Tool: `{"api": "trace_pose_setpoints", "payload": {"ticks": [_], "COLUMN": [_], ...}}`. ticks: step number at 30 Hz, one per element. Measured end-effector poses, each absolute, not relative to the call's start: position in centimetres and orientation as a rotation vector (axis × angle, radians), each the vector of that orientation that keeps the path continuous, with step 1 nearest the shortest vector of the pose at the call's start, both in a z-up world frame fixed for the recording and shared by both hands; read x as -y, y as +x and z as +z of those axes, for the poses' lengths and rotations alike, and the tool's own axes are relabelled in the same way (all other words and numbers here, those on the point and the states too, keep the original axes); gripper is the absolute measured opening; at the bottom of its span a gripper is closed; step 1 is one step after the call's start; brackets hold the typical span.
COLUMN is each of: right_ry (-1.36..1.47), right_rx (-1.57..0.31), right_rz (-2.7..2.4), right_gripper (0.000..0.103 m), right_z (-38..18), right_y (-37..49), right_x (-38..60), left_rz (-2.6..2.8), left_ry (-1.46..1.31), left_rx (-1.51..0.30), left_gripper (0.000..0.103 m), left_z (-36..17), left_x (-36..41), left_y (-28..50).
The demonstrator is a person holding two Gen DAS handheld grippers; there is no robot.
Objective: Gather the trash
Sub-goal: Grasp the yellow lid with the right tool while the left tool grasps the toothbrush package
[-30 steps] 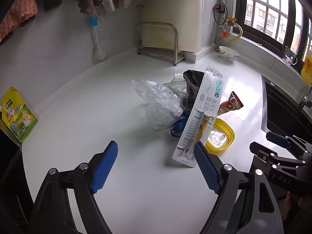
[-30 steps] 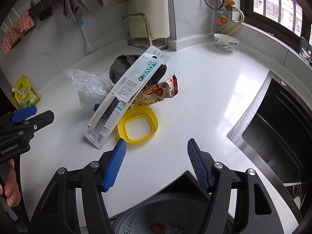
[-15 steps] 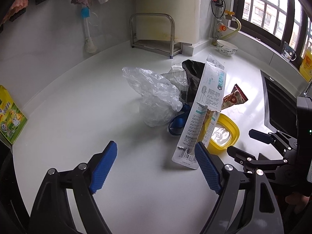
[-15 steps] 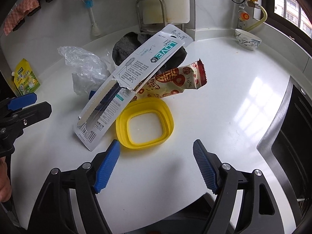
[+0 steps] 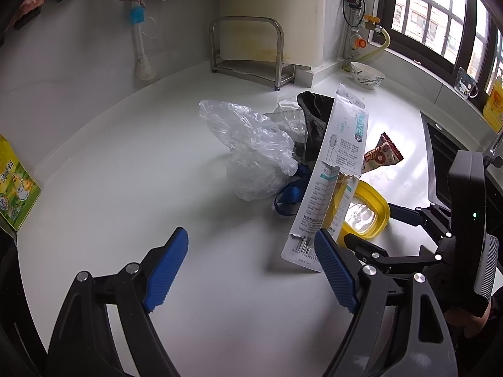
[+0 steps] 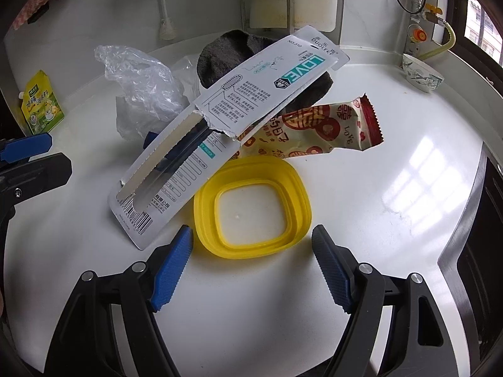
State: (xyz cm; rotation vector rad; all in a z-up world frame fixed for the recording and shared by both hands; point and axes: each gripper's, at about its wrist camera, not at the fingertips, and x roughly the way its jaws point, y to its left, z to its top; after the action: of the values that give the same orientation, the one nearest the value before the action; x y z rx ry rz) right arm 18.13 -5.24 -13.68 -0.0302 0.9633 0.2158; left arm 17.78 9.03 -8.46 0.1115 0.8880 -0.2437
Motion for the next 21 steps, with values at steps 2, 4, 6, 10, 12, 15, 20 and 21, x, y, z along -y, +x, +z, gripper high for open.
{"api": "trace_pose_setpoints", "payload": {"ticks": [2,4,6,10,12,15,20,21], "right_ry": [-0.043,-0.050,-0.047,-0.053,-0.050,-0.038,0.000,0.004], "right_rx": [-0.958,-0.951,-0.942,-0.913,-0.897,-0.889,-0.881,-0.881], "right_rz": [0.213,0.215,0.213,0.205,0.204,0.197,0.163,0.149], "right_gripper": [0.074,0.074,0.074,0.074,0.071,0.070,0.070,0.069], "right_z": [-13.8,-13.8,-13.9,-13.8,-13.6,-13.6,-13.4,-13.4], "right_y": [18.4,18.7,18.9,19.2,19.0,18.9,18.4,18.2], "right_x": [5.0,4.8,4.8,4.8,4.9,5.3,6.9,7.2], "left_rz": [-0.245,-0.246,-0.248,-0.254,-0.259,-0.268,-0.299,-0.306], "left_ry": [0.109,0.110,0.111,0.105,0.099,0.098,0.105,0.109], "left_rx": [-0.892,-0.892,-0.890,-0.888,-0.887,-0.882,-0.875,-0.874], "left_gripper": [0.081,0.081,0.081,0.081,0.081,0.081,0.081,0.081], "left_z": [-8.6,-8.6,-8.6,-8.4,-8.4,-8.4,-8.5,-8.5], "left_x": [-9.0,-9.0,-9.0,-8.7,-8.6,-8.2,-6.8,-6.4], "left_y": [17.8,17.7,17.7,17.7,17.7,17.9,18.1,18.1]}}
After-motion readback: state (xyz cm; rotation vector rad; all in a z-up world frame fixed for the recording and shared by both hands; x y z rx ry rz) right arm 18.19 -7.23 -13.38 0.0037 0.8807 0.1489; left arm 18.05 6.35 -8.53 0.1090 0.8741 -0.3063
